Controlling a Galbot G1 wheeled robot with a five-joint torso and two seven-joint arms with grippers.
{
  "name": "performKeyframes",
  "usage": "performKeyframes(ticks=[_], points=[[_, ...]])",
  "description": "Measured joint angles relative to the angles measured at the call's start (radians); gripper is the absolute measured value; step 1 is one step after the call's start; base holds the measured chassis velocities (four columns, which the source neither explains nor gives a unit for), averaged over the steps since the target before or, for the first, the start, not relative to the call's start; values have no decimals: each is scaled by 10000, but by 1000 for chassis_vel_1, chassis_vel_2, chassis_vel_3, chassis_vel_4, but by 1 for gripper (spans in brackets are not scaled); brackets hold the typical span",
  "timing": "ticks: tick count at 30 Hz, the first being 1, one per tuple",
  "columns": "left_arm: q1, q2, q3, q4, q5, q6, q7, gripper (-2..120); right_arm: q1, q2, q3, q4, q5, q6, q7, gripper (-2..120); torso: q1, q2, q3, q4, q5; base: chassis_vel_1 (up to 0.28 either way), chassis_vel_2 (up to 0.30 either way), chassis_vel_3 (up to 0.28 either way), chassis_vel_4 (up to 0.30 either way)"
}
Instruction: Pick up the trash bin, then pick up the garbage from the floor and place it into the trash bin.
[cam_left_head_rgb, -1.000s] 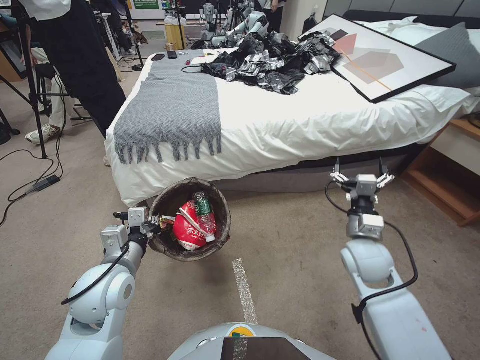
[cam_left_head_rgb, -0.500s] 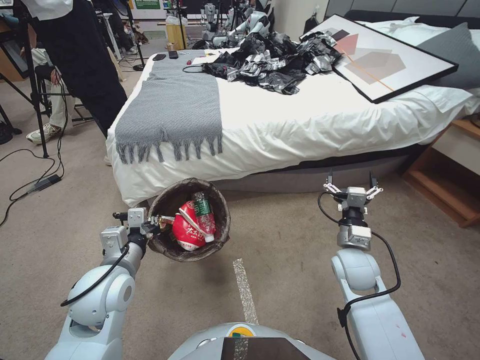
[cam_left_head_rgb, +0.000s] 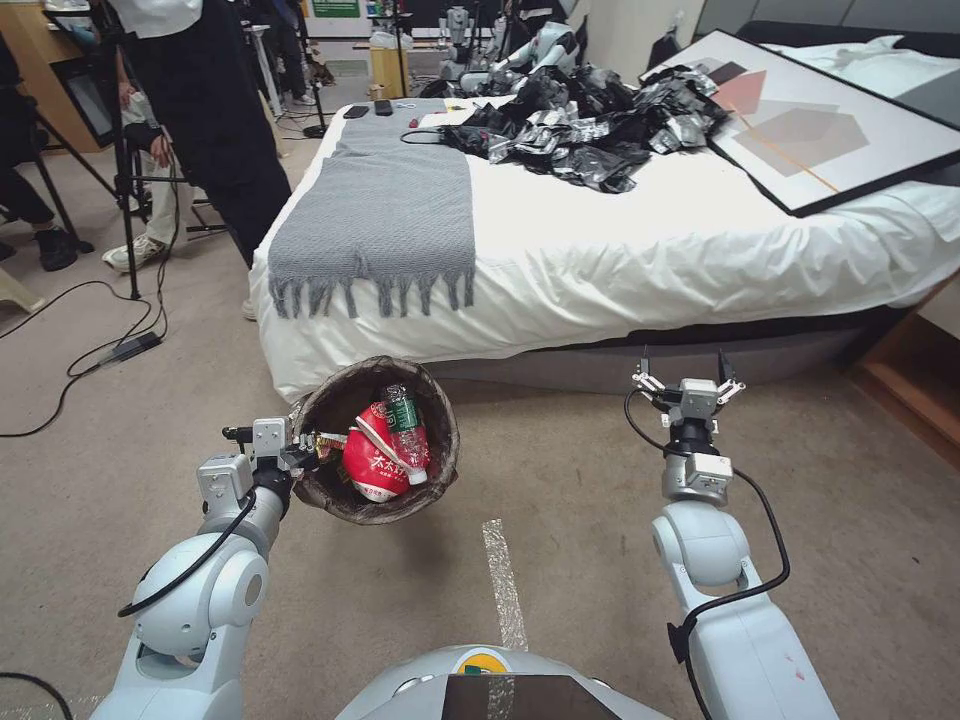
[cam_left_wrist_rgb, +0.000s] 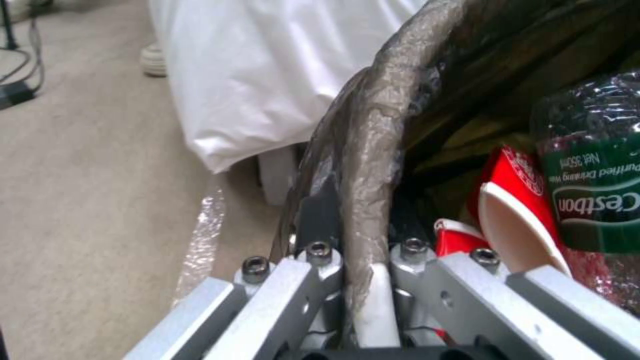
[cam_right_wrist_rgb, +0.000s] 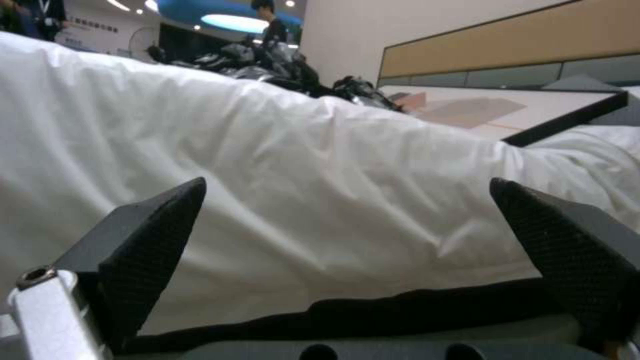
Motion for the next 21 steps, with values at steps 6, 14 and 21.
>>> performKeyframes(ticks=[6,14,21], points=[[23,-52,-67,-8,-34,-36,-9,0,-52,42,-11,9,3,-118,134,100,0,0,0,-2,0,44,51,53,51],[22,-25,-125,-158,-135,32,-47,0,-16,-48,37,35,16,-135,158,100,0,0,0,-1,0,41,49,37,42],[-15,11,-121,-137,-99,105,-96,0,-36,-23,98,67,22,-141,144,100,0,0,0,0,1,53,44,40,42]])
